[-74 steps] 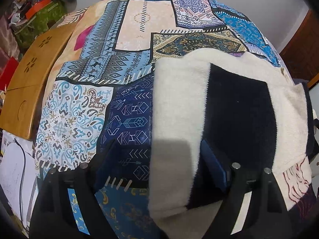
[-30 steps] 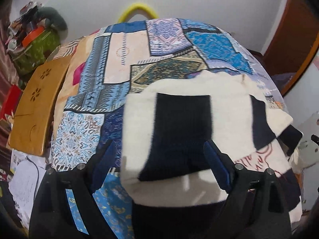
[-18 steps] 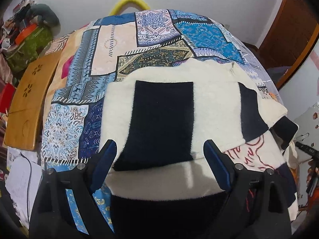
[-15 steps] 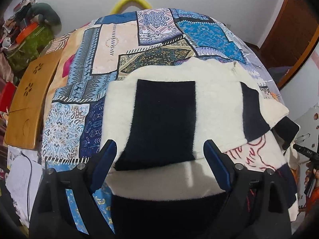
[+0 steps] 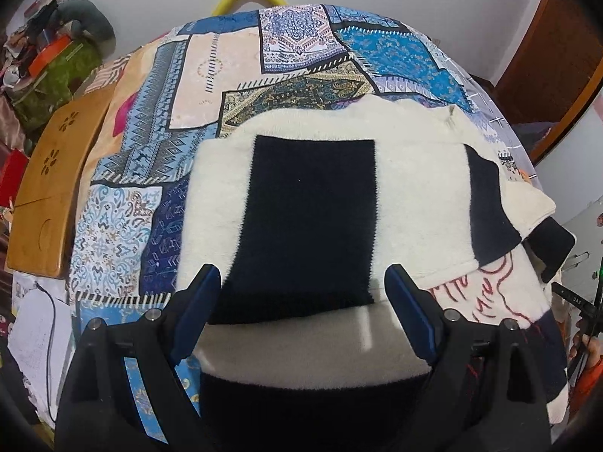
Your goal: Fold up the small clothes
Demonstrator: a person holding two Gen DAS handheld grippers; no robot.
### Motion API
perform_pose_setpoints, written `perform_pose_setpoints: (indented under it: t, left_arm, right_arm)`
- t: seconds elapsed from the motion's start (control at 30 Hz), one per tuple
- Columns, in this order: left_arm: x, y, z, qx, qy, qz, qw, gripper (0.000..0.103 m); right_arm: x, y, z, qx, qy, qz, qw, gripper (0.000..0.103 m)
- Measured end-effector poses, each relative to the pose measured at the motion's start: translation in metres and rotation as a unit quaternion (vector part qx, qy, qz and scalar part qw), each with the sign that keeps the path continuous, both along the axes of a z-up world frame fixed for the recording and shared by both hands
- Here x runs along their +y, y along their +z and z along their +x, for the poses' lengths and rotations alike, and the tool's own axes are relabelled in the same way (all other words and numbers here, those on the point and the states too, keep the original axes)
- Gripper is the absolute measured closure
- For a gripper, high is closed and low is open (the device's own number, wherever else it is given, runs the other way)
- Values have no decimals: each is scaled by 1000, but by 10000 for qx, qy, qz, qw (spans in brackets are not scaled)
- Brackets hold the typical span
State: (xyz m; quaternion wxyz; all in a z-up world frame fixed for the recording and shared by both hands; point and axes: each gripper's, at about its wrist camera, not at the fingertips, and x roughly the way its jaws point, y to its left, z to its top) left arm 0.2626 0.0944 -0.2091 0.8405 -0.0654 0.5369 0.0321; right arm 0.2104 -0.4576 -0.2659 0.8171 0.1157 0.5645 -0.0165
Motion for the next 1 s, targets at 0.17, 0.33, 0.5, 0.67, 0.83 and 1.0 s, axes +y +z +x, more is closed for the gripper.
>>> perform_pose_setpoints:
  t: [0.17, 0.33, 0.5, 0.67, 0.83, 1.0]
  left_arm:
    - [-2, -1, 0, 5, 1, 18, 10000, 14]
    - [0, 1, -2, -30, 23, -2, 10000, 14]
    - [3, 2, -3, -43, 40, -24, 10000, 14]
    - [2, 2, -4, -67, 22, -19, 10000, 14]
    - [1, 2, -4, -75, 9, -55, 10000, 14]
    - [3, 5, -5, -133, 9, -58, 9999, 14]
  right_arm:
    - [-4, 11, -1, -108, -42, 175, 9998, 92]
    - [1, 33, 1, -402, 23, 195, 9990, 92]
    - [10, 70, 8, -856, 178, 239, 9959, 92]
    - [28, 109, 18, -1269, 449, 248, 9906, 92]
    - [57, 152, 35, -1673, 822, 166, 9823, 92]
    - [84, 201, 53, -2158, 1093, 187, 9701, 92]
